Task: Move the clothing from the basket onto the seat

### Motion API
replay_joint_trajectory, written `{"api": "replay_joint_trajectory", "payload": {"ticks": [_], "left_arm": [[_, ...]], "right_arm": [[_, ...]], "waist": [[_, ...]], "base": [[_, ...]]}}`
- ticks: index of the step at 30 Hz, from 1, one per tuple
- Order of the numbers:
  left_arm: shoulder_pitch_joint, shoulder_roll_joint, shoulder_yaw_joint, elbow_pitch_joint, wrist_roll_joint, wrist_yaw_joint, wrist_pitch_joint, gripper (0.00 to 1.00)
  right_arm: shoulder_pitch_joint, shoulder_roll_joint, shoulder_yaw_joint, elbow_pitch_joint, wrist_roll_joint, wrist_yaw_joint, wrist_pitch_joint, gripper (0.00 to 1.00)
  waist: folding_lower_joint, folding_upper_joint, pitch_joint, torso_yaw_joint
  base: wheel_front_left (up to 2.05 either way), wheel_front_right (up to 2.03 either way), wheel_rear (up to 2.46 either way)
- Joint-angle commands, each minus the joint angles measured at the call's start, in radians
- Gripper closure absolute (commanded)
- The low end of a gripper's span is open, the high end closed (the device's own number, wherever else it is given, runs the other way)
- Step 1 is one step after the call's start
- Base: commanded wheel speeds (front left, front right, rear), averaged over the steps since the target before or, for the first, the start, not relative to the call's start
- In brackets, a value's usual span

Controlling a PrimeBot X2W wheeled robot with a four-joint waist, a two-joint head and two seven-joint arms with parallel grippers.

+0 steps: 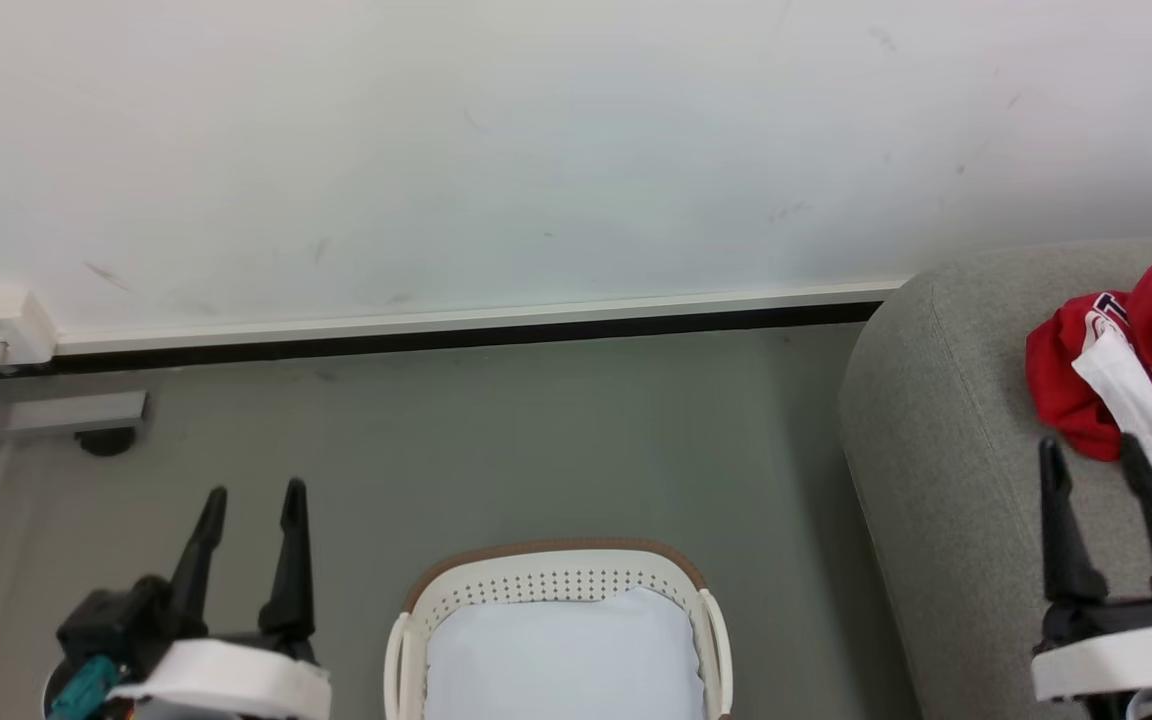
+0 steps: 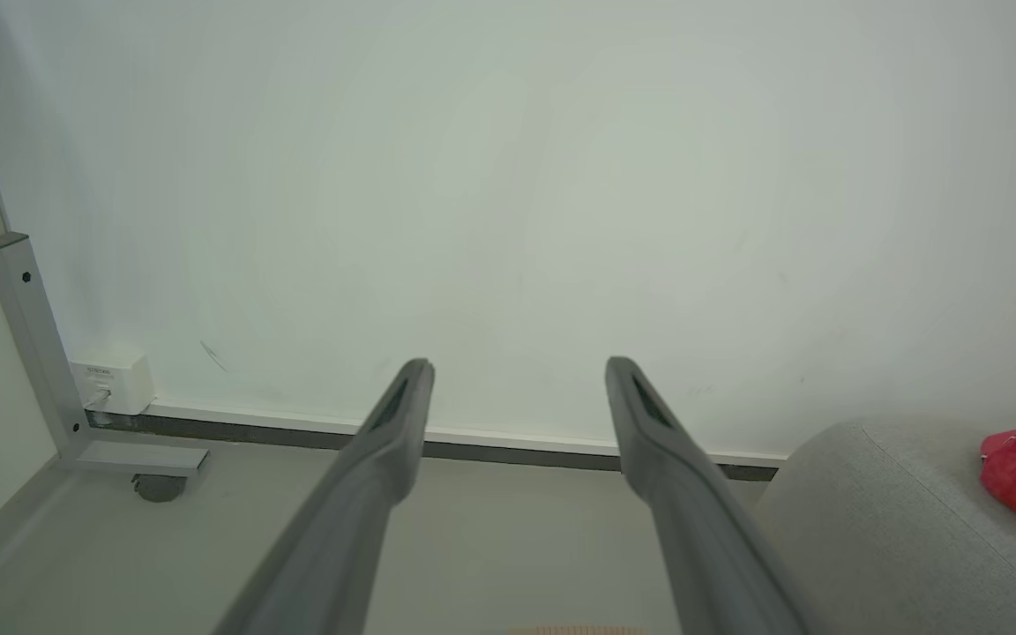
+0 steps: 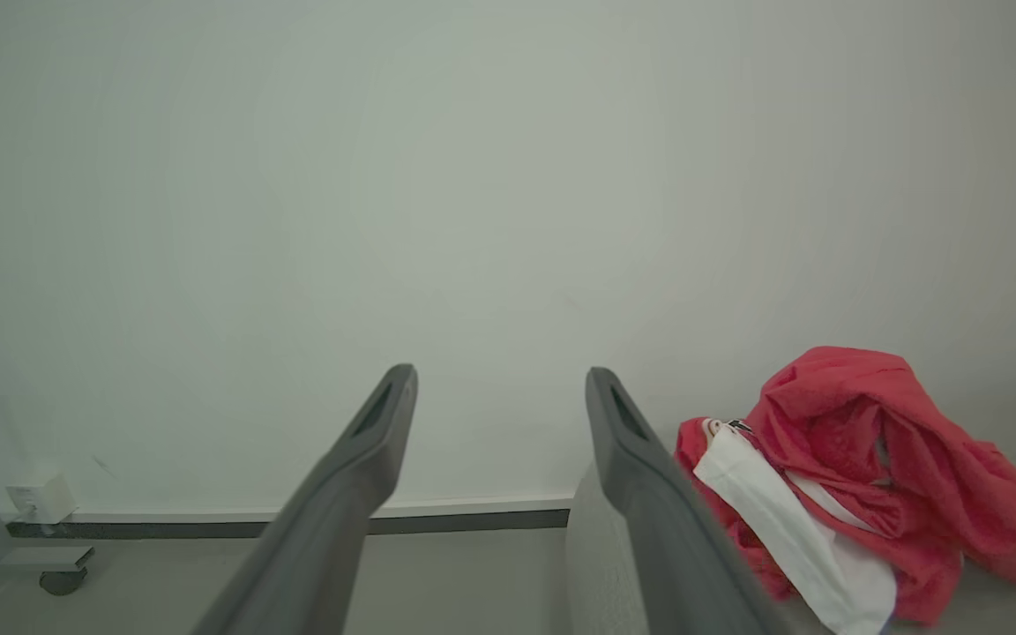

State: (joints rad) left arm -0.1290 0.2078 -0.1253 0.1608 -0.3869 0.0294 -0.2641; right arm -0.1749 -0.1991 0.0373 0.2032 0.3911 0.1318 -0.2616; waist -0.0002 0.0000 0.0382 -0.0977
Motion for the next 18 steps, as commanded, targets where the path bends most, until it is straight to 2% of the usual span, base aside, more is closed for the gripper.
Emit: {"api": "replay_joint_trajectory", "payload": {"ticks": [1, 7, 18], "left_arm": [[0.024, -0.011, 0.021, -0.003, 0.017, -0.012, 0.000, 0.00], [0.079, -0.073, 0.083, 0.026, 0.086, -0.076, 0.000, 0.00], [0.076, -0.136, 0.144, 0.076, 0.186, -0.133, 0.000, 0.00]], "right_arm": [[0.030, 0.026, -0.015, -0.022, -0.015, -0.002, -0.003, 0.00], [0.101, 0.104, -0.041, -0.057, -0.043, -0.002, -0.004, 0.00], [0.086, 0.122, 0.028, 0.026, -0.077, -0.002, -0.004, 0.00]], "waist": [[0.0002, 0.0000, -0.002, -0.001], [0.0002, 0.0000, -0.003, 0.001], [0.0002, 0.0000, -0.006, 0.009]], "base": [[0.00, 0.00, 0.00], [0.00, 0.00, 0.00], [0.00, 0.00, 0.00]]}}
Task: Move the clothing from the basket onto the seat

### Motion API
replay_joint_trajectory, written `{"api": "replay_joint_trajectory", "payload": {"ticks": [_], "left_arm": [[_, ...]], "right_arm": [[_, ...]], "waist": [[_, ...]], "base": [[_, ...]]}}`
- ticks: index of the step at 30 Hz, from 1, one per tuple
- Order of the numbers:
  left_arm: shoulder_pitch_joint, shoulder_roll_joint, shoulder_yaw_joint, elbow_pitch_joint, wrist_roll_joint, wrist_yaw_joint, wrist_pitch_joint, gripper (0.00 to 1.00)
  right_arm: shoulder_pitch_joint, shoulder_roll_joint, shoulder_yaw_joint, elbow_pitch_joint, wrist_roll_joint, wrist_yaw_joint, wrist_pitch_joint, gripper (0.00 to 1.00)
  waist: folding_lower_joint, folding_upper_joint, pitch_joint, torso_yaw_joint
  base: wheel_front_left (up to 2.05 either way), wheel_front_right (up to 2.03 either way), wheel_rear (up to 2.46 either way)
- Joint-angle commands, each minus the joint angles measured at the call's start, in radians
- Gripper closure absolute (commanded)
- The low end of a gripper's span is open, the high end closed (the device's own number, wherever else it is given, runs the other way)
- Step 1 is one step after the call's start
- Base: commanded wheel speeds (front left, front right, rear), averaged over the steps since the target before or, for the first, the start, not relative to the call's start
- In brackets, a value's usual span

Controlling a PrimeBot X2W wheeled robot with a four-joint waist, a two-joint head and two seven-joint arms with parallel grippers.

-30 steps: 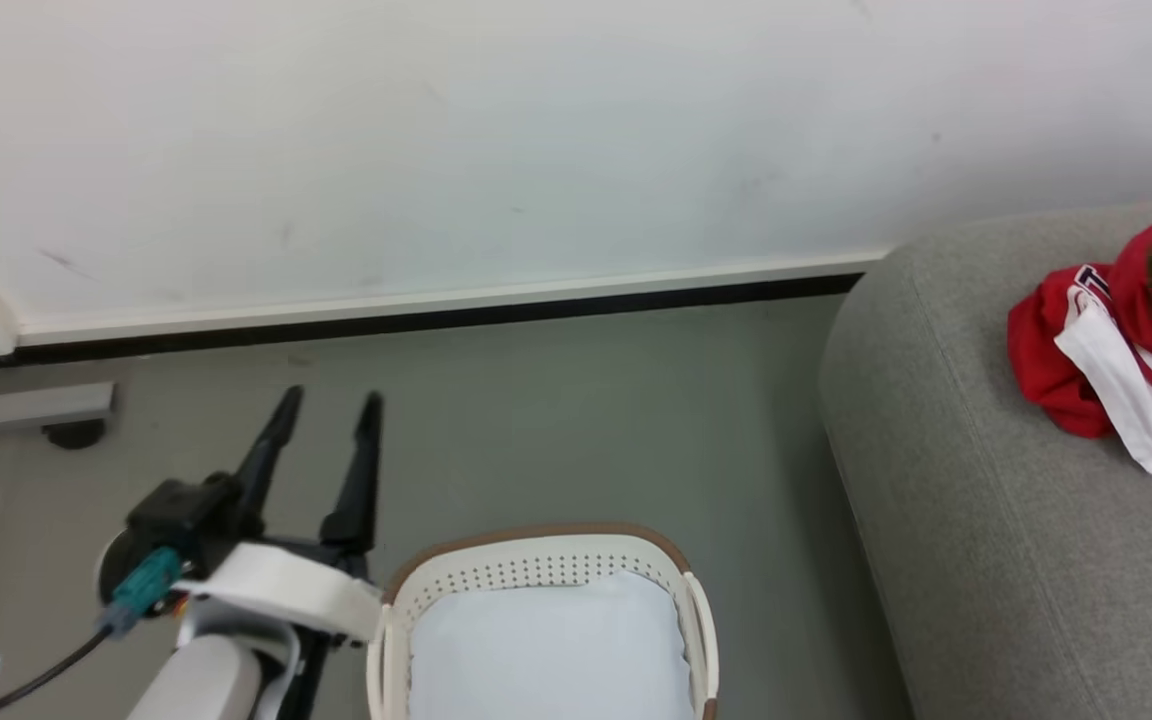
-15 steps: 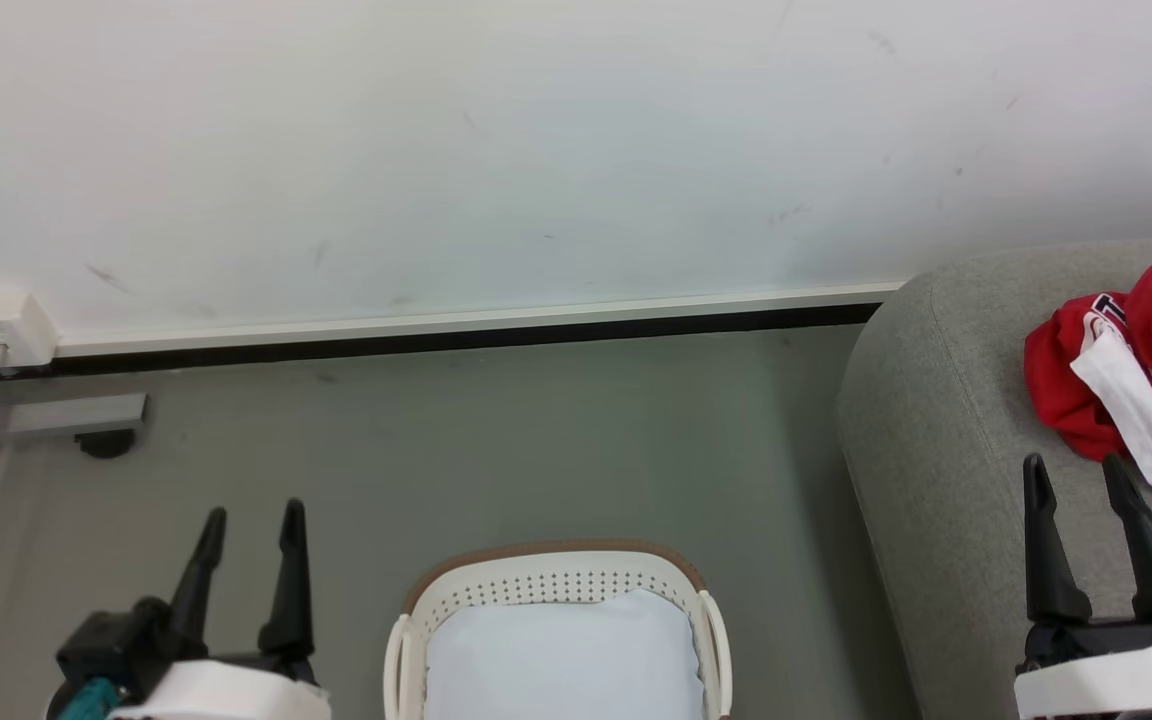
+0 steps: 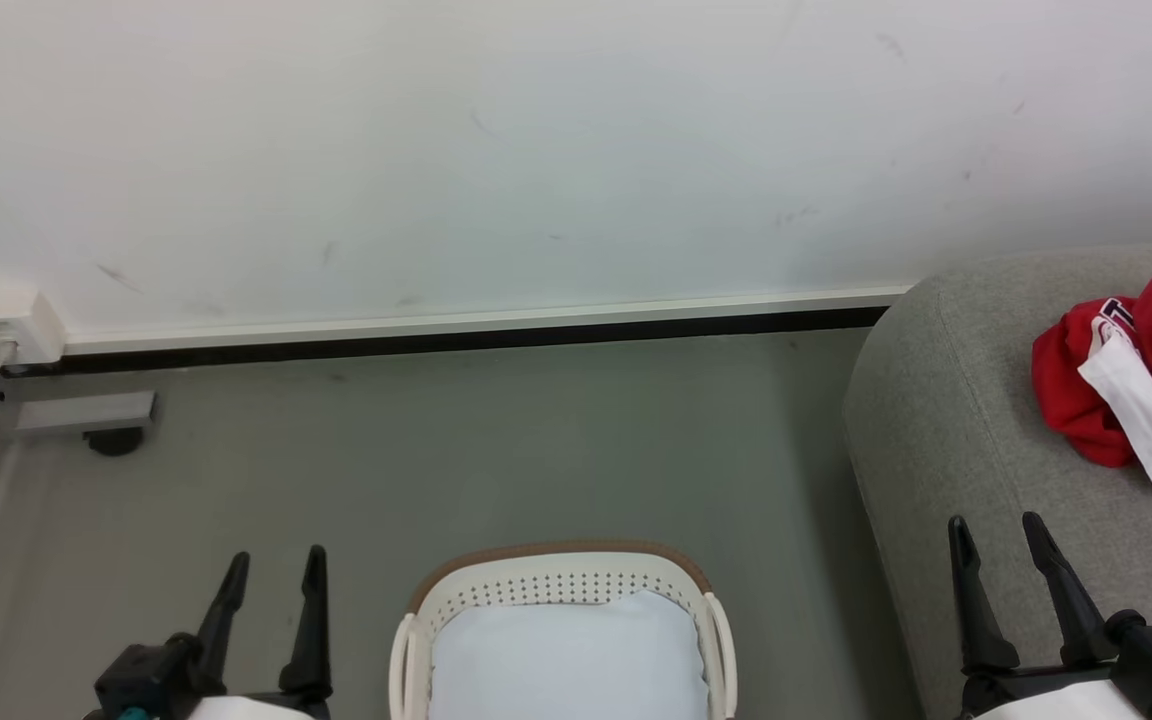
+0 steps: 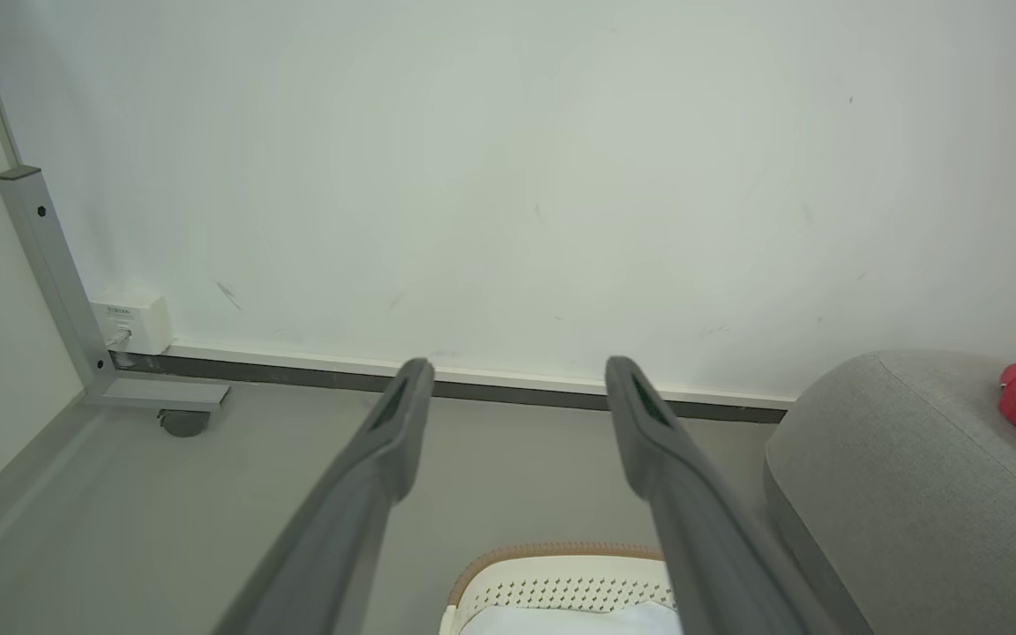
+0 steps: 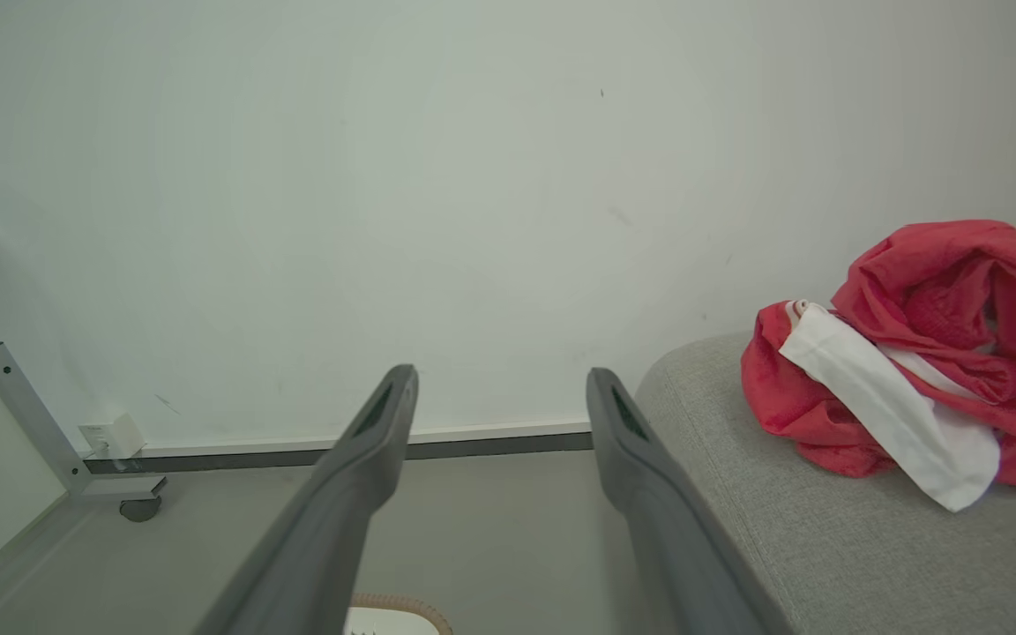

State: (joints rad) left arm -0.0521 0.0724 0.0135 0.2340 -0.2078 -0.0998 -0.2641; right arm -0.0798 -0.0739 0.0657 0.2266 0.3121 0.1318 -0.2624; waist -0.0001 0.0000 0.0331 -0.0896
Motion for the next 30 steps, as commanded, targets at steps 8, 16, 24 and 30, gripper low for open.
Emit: {"api": "replay_joint_trajectory", "payload": {"ticks": [8, 16, 24, 30], "left_arm": [[-0.010, -0.015, 0.025, 0.005, 0.036, -0.021, 0.000, 0.00], [-0.009, -0.019, 0.026, 0.008, 0.050, -0.027, 0.000, 0.00], [-0.011, -0.020, 0.022, 0.013, 0.050, -0.030, 0.000, 0.00], [0.009, -0.029, 0.019, 0.050, 0.012, -0.027, 0.009, 1.00]], "right_arm": [[-0.017, -0.002, 0.019, 0.024, 0.004, -0.002, -0.003, 0.00], [-0.019, -0.002, 0.035, 0.040, 0.013, -0.002, -0.003, 0.00], [-0.021, -0.001, 0.042, 0.043, 0.018, -0.002, -0.003, 0.00], [0.013, 0.010, 0.044, 0.072, 0.023, 0.000, 0.010, 1.00]], "waist": [[0.0001, 0.0000, -0.009, 0.004], [0.0001, 0.0000, -0.012, 0.000], [0.0001, 0.0000, -0.016, 0.000], [0.0002, 0.0000, -0.017, 0.001]], "base": [[0.00, 0.00, 0.00], [0.00, 0.00, 0.00], [0.00, 0.00, 0.00], [0.00, 0.00, 0.00]]}}
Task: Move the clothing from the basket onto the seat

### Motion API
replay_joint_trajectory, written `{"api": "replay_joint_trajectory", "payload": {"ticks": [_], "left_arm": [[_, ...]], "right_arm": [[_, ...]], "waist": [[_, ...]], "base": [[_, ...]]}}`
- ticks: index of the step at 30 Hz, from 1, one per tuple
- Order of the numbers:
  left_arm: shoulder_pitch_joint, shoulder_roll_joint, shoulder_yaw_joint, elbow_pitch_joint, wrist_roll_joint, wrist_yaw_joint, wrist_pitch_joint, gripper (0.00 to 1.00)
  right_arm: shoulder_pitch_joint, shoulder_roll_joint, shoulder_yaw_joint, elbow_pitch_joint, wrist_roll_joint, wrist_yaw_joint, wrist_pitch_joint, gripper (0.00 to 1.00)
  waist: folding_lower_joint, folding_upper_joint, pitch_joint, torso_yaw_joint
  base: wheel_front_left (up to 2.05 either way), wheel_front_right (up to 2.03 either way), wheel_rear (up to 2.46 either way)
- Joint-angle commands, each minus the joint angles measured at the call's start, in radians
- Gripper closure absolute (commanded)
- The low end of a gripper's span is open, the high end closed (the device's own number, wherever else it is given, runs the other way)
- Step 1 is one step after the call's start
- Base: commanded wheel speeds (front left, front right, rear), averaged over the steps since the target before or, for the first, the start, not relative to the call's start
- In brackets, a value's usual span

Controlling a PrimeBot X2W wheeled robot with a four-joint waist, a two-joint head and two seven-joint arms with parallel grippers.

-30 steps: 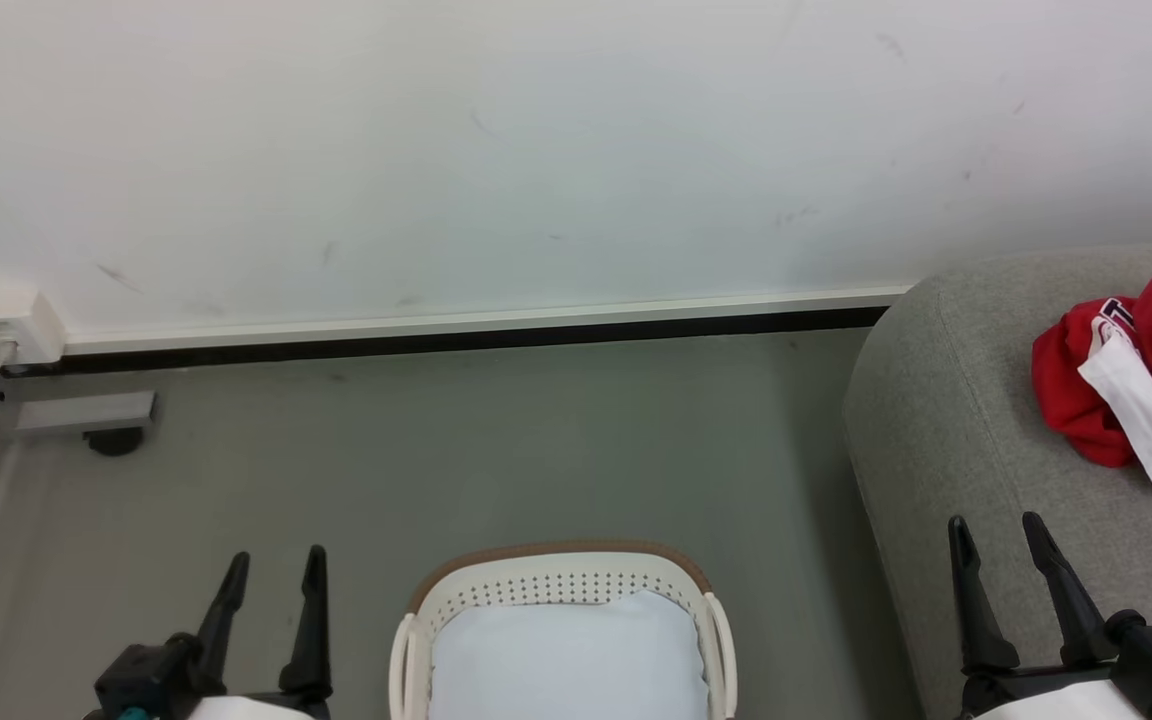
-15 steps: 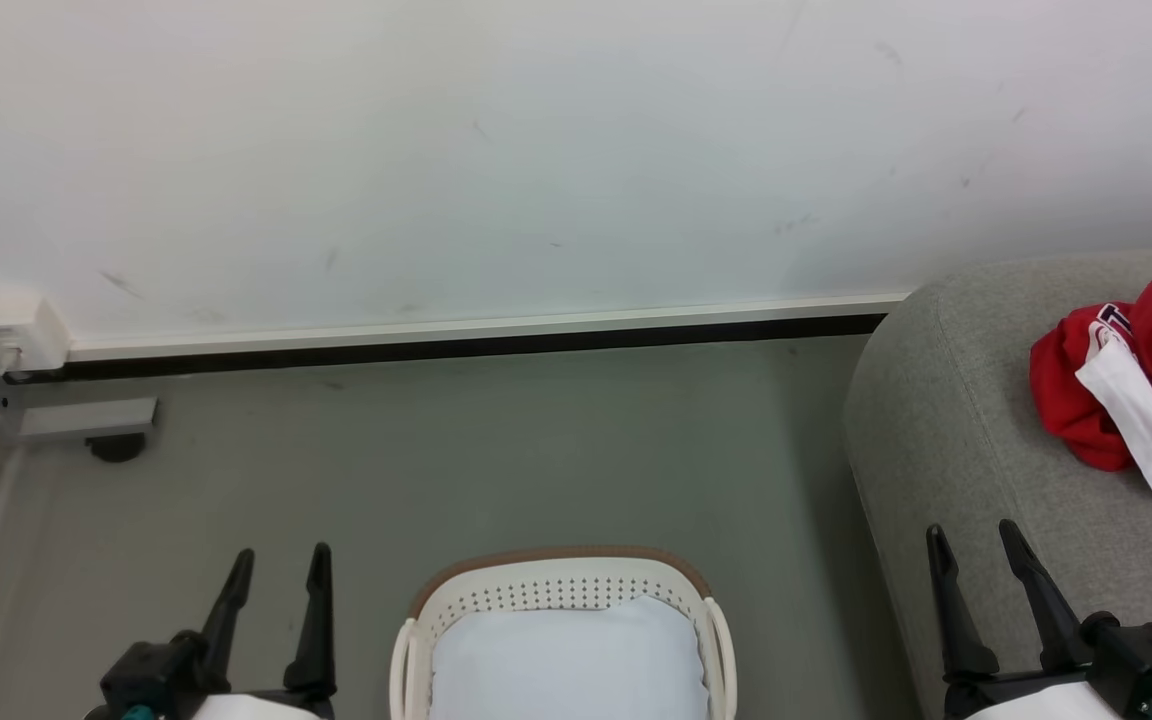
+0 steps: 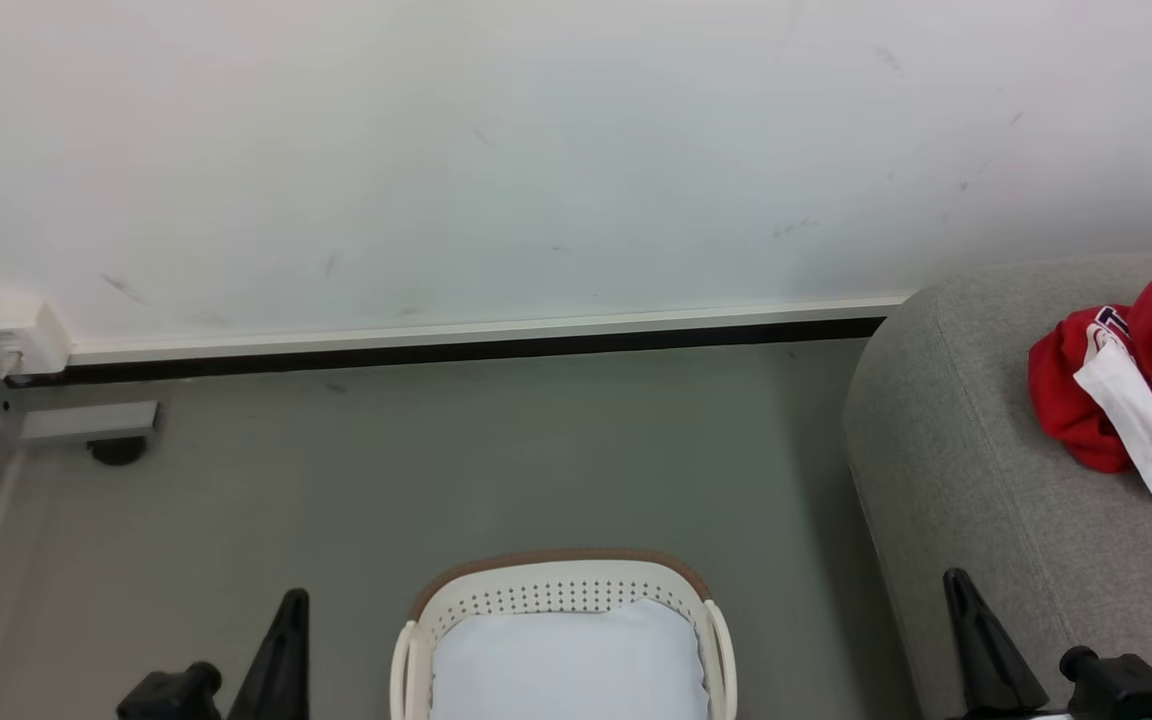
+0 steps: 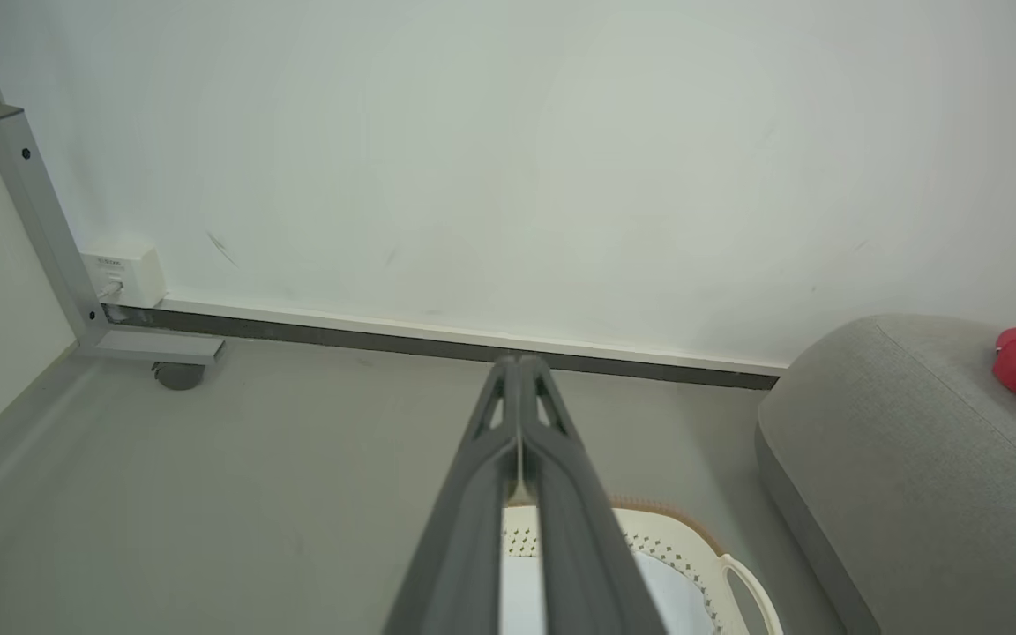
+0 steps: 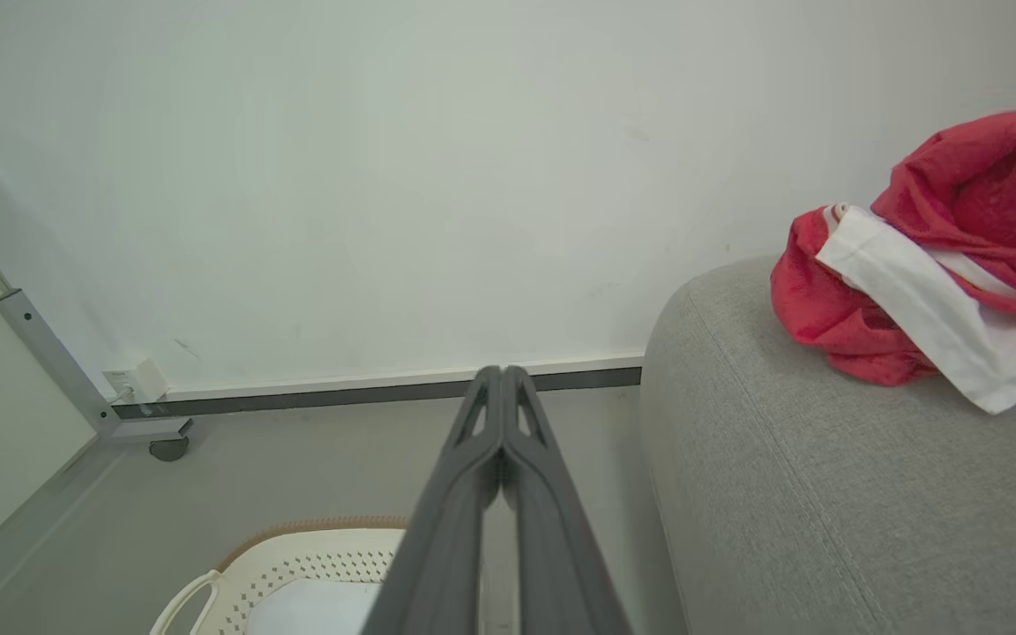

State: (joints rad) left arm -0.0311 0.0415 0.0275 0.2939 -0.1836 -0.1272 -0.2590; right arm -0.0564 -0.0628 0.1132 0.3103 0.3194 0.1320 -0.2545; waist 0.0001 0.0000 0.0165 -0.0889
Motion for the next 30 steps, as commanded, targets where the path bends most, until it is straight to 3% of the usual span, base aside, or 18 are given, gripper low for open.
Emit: {"api": "replay_joint_trajectory", "payload": {"ticks": [1, 30], "left_arm": [[-0.015, 0.002, 0.008, -0.008, -0.032, 0.000, 0.011, 1.00], [-0.038, 0.006, 0.034, -0.028, -0.532, -0.002, 0.138, 1.00]], "right_arm": [[-0.011, -0.002, -0.006, -0.013, 0.035, 0.000, 0.007, 1.00], [-0.029, -0.005, -0.076, -0.034, 0.493, -0.001, 0.128, 1.00]], "waist": [[0.0000, 0.0000, 0.000, 0.001], [0.0000, 0.0000, -0.003, 0.022]], "base": [[0.00, 0.00, 0.00], [0.00, 0.00, 0.00]]}}
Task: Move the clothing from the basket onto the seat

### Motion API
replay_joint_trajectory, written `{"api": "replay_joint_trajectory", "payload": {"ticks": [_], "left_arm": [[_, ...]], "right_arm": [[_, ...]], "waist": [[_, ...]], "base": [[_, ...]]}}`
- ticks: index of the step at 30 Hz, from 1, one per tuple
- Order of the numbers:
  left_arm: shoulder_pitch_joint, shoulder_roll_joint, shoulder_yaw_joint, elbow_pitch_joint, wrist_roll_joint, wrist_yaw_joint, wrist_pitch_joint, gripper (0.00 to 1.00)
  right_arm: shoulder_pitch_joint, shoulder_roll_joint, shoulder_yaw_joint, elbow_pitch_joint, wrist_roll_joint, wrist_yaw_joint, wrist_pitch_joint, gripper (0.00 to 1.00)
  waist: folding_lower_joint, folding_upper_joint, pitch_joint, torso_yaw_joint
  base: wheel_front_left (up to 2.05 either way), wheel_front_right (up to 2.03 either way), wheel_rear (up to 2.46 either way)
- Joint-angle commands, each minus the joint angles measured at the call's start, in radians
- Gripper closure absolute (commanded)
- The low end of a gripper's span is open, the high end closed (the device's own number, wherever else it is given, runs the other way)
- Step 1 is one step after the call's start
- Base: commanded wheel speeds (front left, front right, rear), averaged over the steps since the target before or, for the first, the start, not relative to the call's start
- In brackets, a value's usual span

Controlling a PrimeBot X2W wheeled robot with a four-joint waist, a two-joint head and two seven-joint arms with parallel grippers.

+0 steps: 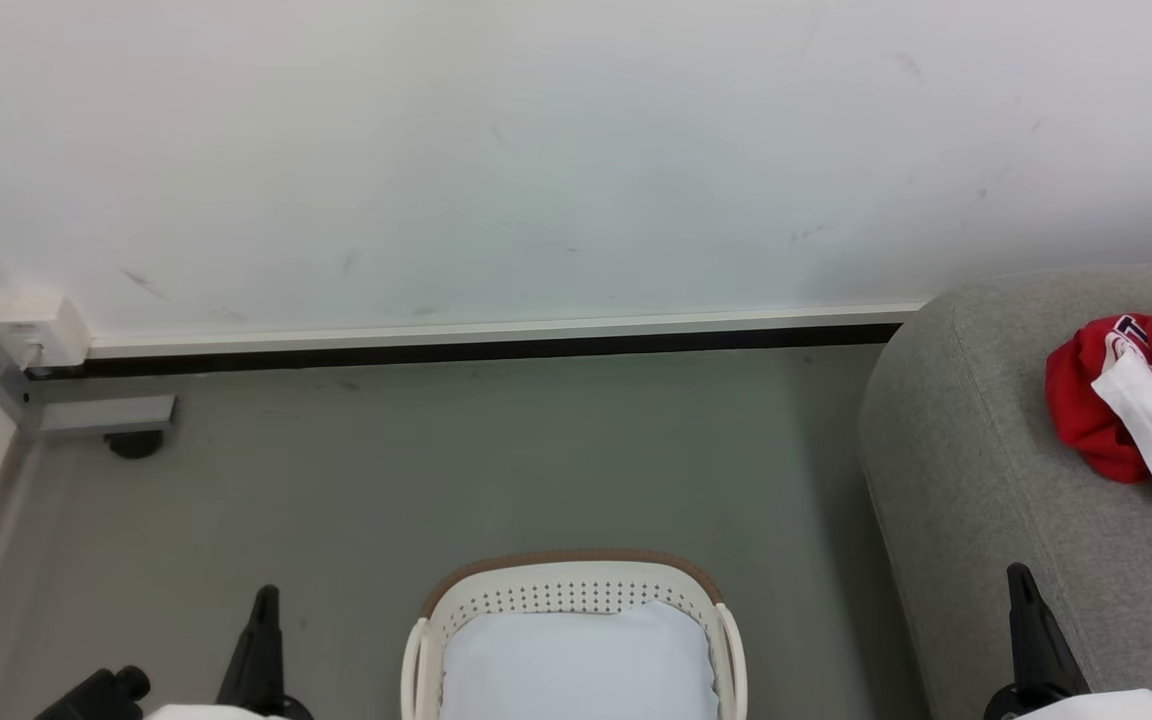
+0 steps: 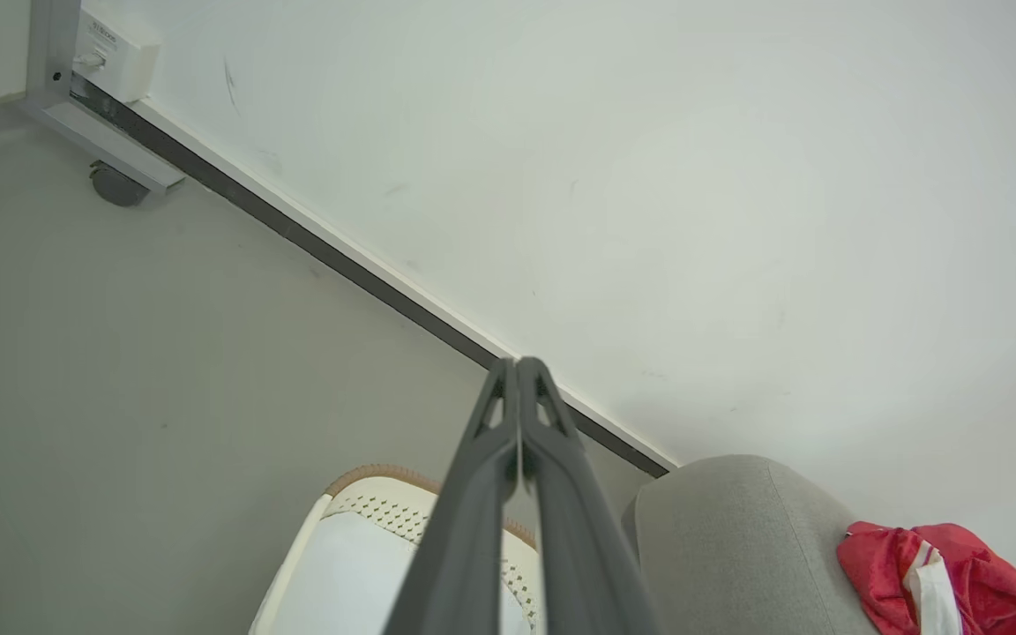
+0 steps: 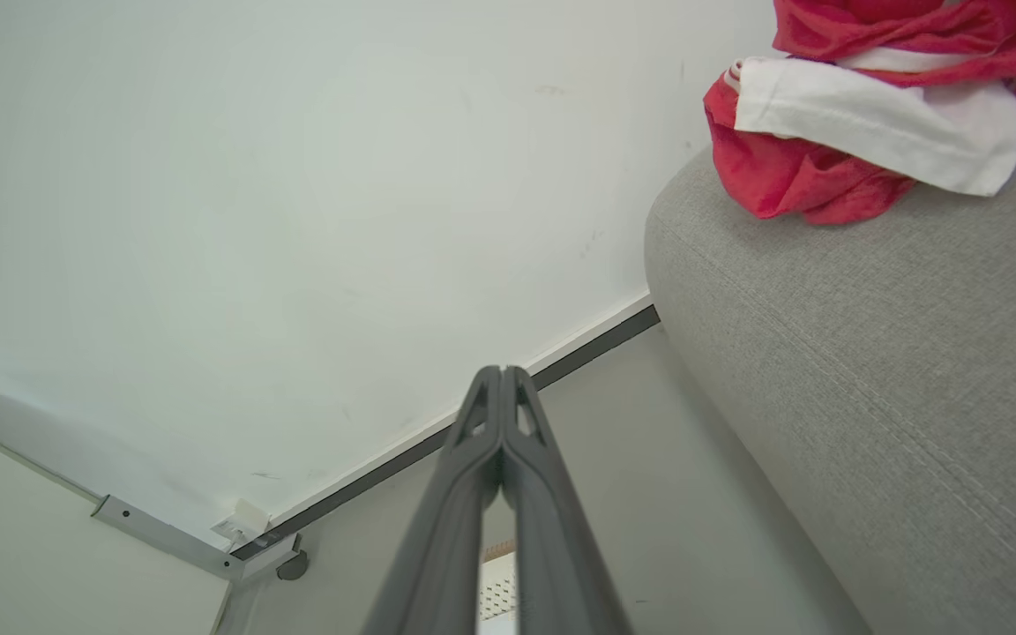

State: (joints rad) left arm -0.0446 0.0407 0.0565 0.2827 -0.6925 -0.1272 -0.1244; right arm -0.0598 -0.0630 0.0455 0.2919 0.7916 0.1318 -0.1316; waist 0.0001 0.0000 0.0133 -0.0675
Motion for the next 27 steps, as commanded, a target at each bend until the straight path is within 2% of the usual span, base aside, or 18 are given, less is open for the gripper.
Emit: {"api": "replay_joint_trajectory", "payload": {"ticks": [1, 27], "left_arm": [[-0.025, 0.007, 0.006, -0.017, -0.037, -0.002, 0.008, 1.00], [-0.043, 0.009, 0.026, -0.026, -0.364, -0.003, 0.093, 1.00]], "right_arm": [[-0.026, -0.005, -0.010, -0.017, 0.033, 0.000, 0.008, 1.00], [-0.036, -0.003, -0.061, -0.030, 0.329, -0.001, 0.092, 1.00]], "waist": [[0.0000, 0.0000, 0.000, 0.001], [0.0000, 0.0000, -0.003, 0.020]], "base": [[0.00, 0.00, 0.00], [0.00, 0.00, 0.00]]}}
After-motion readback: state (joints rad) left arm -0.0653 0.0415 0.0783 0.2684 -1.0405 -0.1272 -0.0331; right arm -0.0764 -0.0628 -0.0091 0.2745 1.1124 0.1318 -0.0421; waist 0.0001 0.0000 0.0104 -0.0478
